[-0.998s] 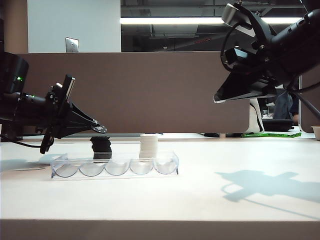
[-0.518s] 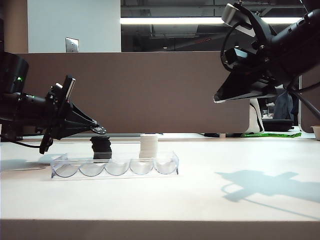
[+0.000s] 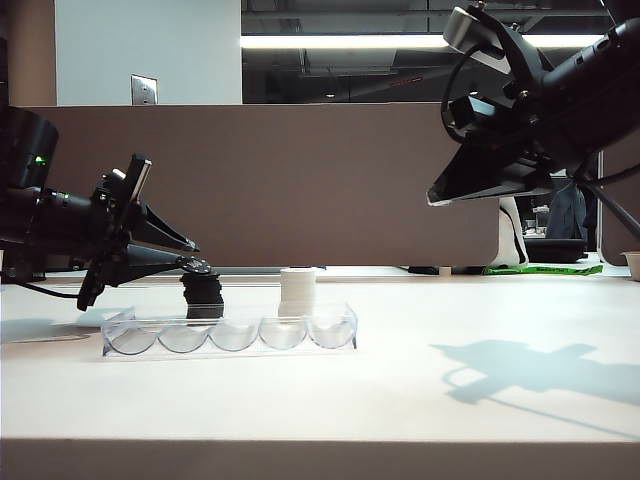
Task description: Pick up the chip in the box and place it on the pile of chips with the same color.
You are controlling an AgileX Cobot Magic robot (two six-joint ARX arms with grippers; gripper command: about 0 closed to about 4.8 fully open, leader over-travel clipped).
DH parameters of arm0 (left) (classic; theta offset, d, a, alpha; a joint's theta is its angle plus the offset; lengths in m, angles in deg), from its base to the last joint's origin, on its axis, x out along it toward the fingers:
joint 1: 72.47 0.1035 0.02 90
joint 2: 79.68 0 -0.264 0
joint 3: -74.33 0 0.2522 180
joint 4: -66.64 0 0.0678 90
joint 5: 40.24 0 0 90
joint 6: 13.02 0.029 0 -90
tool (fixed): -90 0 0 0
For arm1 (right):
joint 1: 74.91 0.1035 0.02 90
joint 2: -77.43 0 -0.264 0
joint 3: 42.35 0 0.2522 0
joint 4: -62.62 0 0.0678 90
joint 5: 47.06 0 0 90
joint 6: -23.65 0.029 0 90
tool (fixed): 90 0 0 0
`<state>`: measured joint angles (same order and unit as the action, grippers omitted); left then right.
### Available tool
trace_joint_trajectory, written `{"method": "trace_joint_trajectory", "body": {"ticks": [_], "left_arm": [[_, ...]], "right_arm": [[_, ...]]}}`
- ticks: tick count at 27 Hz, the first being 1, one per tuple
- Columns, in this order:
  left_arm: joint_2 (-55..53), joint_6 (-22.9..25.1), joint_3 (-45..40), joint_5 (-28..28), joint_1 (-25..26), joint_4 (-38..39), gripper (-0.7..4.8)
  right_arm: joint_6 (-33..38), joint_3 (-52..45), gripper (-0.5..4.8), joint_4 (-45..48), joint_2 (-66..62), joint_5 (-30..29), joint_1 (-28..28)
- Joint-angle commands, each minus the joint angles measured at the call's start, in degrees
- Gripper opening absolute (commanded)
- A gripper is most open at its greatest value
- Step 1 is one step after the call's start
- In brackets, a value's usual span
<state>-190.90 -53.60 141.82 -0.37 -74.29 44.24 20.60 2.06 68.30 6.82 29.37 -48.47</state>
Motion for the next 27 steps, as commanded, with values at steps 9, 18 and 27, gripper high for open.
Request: {"method": "trace_joint_trajectory", "body": {"ticks": [9, 18, 27], "left_arm": [[0.22, 1.62, 0.07, 2.14, -0.20, 1.42, 1.53], [0.22, 2.47, 0.07, 4.09, -1.73, 1.44, 1.53], [0.22, 2.64, 0.07, 7.93, -1.79, 2.03, 1.76]], "right_arm": [[-0.17, 0.26, -0.06, 0.48, 0.13, -0.11, 0.04], [-0.17, 0.26, -0.06, 0.44, 0.13, -0.11, 0.04], [-0.17, 0.26, -0.06, 0.07, 0.13, -0.11, 0.04]]}}
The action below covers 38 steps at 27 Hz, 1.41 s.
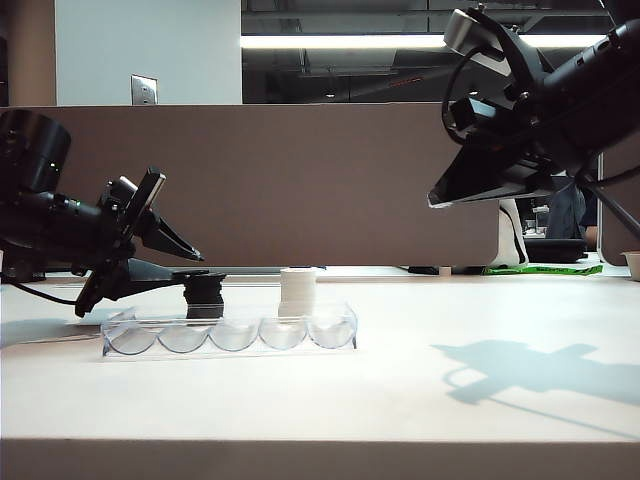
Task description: Pick up the chip in the box and place it on the pile of chips with the same color.
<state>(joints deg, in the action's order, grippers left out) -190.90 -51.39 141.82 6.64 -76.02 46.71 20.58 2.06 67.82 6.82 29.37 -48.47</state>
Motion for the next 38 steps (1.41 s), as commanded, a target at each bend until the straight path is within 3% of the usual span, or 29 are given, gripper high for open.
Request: {"method": "trace_joint_trajectory", "body": {"ticks": [1, 16, 19, 38], "left_arm": [[0.22, 0.44, 0.07, 0.94, -0.07, -0.44, 1.87], [0.22, 0.42, 0.07, -1.97, -0.11, -0.48, 1.89], [0.22, 0.44, 0.07, -1.97, -0.11, -0.63, 2.52], [0.37, 0.24, 0.07, -5.68, -0.11, -2.45, 2.67]], "right_arm": [[-0.15, 0.26, -0.06, 0.55, 0.13, -0.11, 0.04], [-0.17, 0.26, -0.06, 0.52, 0.13, -0.11, 0.04], [-0.17, 0.26, -0.06, 0.52, 0.13, -0.09, 0.04], [-0.17, 0.24, -0.06, 0.46, 0.13, -0.09, 0.00]]}}
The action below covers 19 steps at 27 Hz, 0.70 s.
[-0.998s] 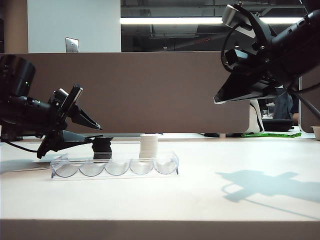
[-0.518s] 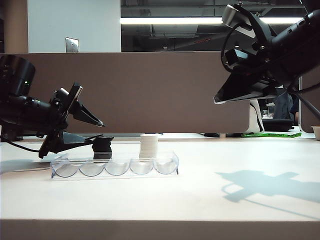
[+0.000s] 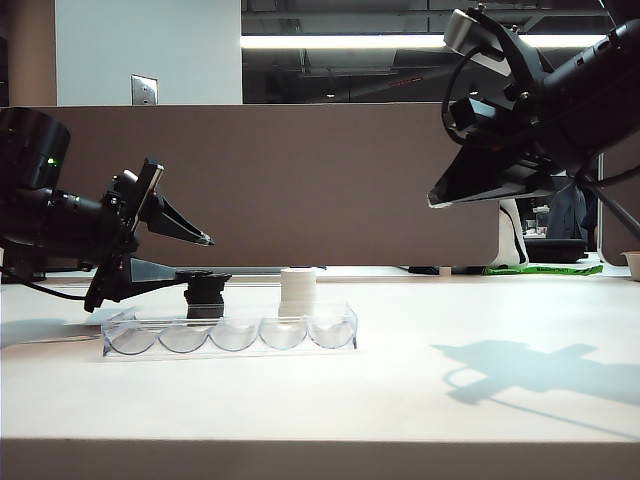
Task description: Pick up the chip in the box and place it on the pile of chips with the same color.
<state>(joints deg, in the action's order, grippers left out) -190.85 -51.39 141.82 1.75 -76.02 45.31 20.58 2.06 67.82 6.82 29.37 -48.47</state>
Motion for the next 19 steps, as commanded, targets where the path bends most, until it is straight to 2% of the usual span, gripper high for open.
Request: {"method": "trace_joint_trajectory", "body": {"ticks": [1, 5, 7, 12, 19], "left_arm": [[0.33, 0.24, 0.07, -0.85, -0.11, -1.42, 2.79], [0.37, 0.22, 0.07, -0.85, -0.11, -3.32, 2.84], [0.37, 0.00, 0.07, -0.83, -0.11, -4.81, 3.16], [0.55, 0.00, 0.07, -0.98, -0.11, -4.85, 3.45], [0.70, 0.02, 0.07, -2.86, -0.20, -4.85, 3.45]], "right_arm": [[-0.17, 0.24, -0.06, 0.46, 0.13, -0.09, 0.00], [-0.17, 0.24, -0.06, 0.22, 0.13, -0.09, 0.00], [-0.20, 0.24, -0.06, 0.11, 0.13, -0.07, 0.00], [-0.22, 0.24, -0.06, 0.11, 0.13, -0.04, 0.00], [-0.44, 0.24, -0.06, 0.11, 0.13, 0.20, 0.00]]}}
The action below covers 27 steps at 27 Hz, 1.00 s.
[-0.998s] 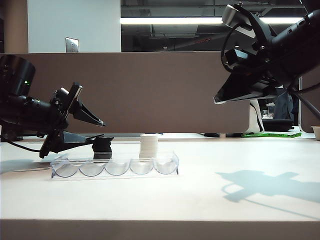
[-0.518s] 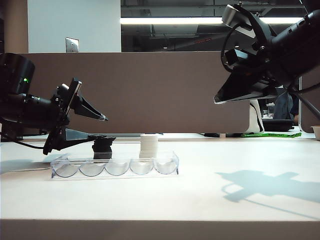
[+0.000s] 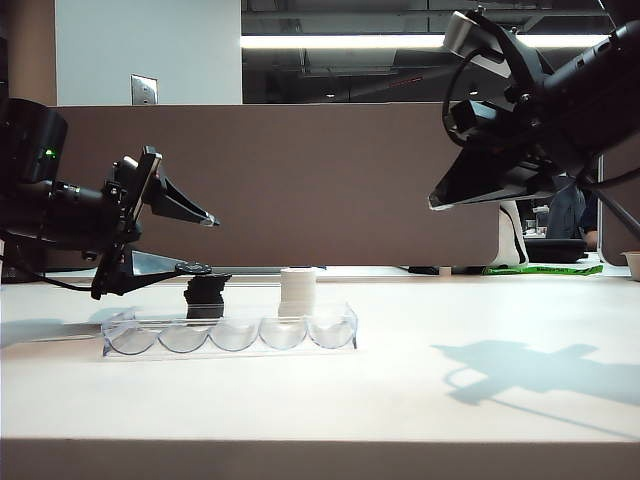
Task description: Pick up the chip in the box and place it on the pile of chips with the same color.
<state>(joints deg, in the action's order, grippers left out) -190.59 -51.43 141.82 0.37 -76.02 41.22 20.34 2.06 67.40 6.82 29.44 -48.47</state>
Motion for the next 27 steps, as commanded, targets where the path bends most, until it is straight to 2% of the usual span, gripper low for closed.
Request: {"method": "trace_joint_trajectory", "body": {"ticks": [1, 14, 16, 19, 27], "left_arm": [[0.44, 0.09, 0.07, -1.73, -0.20, -0.79, 3.45], [0.44, 0.13, 0.07, -3.34, -0.37, -0.83, 3.47], [0.44, 0.13, 0.07, -3.13, -0.37, -0.81, 3.59], [0.44, 0.28, 0.07, -3.10, -0.37, -0.81, 4.05], [0.44, 0.26, 0.07, -1.95, -0.37, -0.83, 4.09]], "right_arm": [[-0.20, 0.24, -0.06, 0.52, 0.11, 0.42, 0.00], [-0.17, 0.24, -0.06, 0.52, 0.04, 0.50, 0.00], [-0.17, 0.24, -0.06, 0.52, 0.04, 0.50, 0.00], [-0.17, 0.24, -0.06, 0.52, 0.04, 0.50, 0.00], [-0.20, 0.24, -0.06, 0.52, 0.04, 0.52, 0.00]]}}
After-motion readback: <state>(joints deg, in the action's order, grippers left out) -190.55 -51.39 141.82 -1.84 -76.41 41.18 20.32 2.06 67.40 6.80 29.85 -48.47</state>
